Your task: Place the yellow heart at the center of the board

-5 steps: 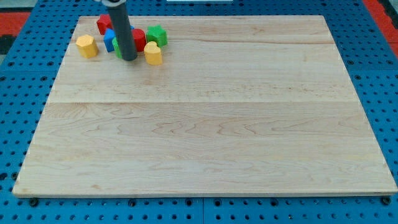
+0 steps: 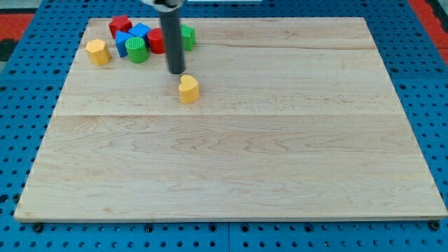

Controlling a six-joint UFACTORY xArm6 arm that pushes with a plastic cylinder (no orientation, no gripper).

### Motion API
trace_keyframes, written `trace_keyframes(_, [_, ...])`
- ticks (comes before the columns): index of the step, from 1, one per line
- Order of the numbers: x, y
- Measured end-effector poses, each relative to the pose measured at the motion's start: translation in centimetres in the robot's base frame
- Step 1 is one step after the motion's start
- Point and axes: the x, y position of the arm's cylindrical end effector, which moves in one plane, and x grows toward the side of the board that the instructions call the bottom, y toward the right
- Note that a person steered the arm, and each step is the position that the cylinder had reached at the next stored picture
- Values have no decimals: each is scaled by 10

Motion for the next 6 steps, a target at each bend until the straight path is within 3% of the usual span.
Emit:
trace_keyframes(1, [27,58])
trace_keyframes(6, [31,66])
